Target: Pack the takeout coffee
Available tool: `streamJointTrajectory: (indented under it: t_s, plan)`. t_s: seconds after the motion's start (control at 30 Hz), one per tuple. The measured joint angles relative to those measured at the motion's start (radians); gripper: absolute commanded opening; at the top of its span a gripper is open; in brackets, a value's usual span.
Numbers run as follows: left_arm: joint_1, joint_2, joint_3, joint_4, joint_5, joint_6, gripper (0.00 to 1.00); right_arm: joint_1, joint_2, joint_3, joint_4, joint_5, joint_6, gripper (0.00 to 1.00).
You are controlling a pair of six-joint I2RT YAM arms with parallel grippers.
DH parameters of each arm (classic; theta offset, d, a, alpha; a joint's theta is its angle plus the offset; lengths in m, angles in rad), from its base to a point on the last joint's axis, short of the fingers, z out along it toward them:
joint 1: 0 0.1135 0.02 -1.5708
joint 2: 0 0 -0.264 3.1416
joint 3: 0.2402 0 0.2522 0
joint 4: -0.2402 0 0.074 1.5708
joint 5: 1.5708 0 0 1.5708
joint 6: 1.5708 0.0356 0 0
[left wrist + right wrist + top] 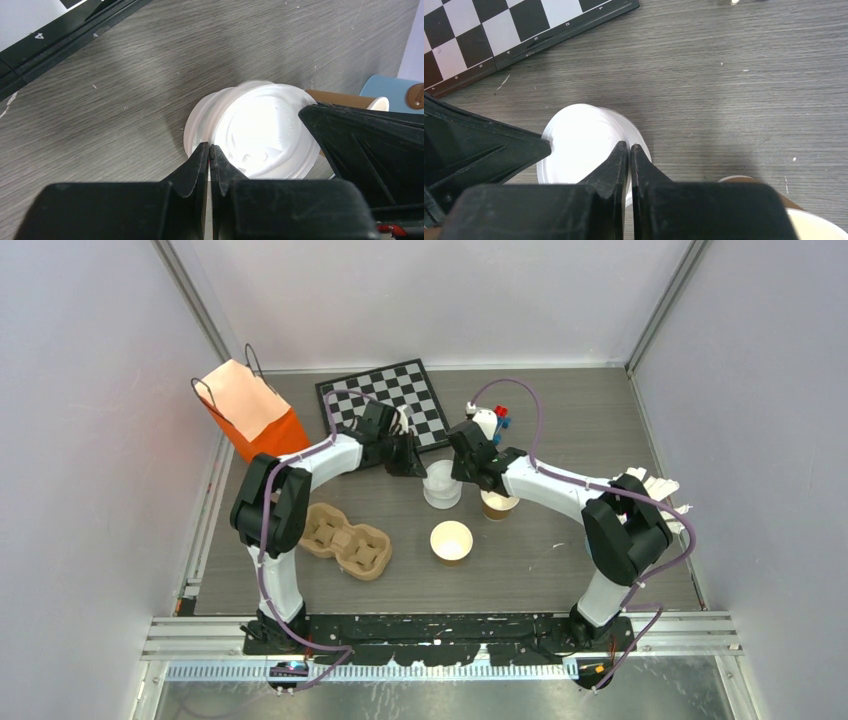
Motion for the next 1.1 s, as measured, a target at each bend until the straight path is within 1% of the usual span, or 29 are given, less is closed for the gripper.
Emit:
streamJointTrajectory:
  t_s: [0.1,0.17,0.2,0.27,0.37,0.53,0.6,0.67,0.73,0.77,0.87,0.93,1.0,1.1]
  plan:
    - [0.0,0.0,-0.004,0.005,0.001,0.0,0.29,0.0,0.0,0.0,0.0,0.0,-0.003,0.01]
    - [0.0,0.0,-0.006,0.005,0.002,0.002,0.37,0.0,0.0,0.0,0.0,0.0,-0.003,0.0]
    - [0.0,-0.002,-0.008,0.005,0.002,0.002,0.39,0.0,-0.001,0.0,0.0,0.0,-0.004,0.0]
    - [0.0,-0.01,-0.01,-0.006,0.001,0.006,0.41,0.0,-0.005,0.0,-0.002,0.0,-0.005,0.0]
    - [0.0,-0.052,-0.01,-0.041,-0.007,0.025,0.43,0.0,-0.036,0.0,-0.021,0.0,-0.007,0.0]
    - [-0.019,-0.214,-0.009,-0.108,-0.069,0.086,0.41,0.0,-0.127,-0.001,-0.049,-0.01,-0.009,0.0]
    - [-0.038,-0.281,-0.007,-0.13,-0.084,0.131,0.41,0.0,-0.168,-0.006,-0.057,-0.024,-0.01,0.0]
    - [-0.081,-0.344,-0.006,-0.149,-0.101,0.223,0.42,0.0,-0.211,-0.015,-0.069,-0.05,-0.009,0.0]
    - [-0.156,-0.398,-0.017,-0.156,-0.135,0.348,0.43,0.0,-0.248,-0.026,-0.082,-0.08,-0.008,0.0]
    - [-0.209,-0.43,-0.032,-0.155,-0.156,0.426,0.44,0.0,-0.265,-0.031,-0.09,-0.095,-0.006,0.0]
    - [-0.416,-0.542,-0.125,-0.145,-0.217,0.694,0.47,0.0,-0.318,-0.056,-0.103,-0.141,0.006,0.0]
    - [-0.518,-0.592,-0.181,-0.146,-0.24,0.826,0.47,0.0,-0.355,-0.076,-0.118,-0.171,0.018,0.0]
    - [-0.558,-0.614,-0.216,-0.148,-0.261,0.92,0.48,0.0,-0.384,-0.09,-0.133,-0.198,0.029,0.0]
    - [-0.561,-0.615,-0.241,-0.135,-0.303,1.013,0.51,0.0,-0.427,-0.109,-0.147,-0.244,0.052,0.0]
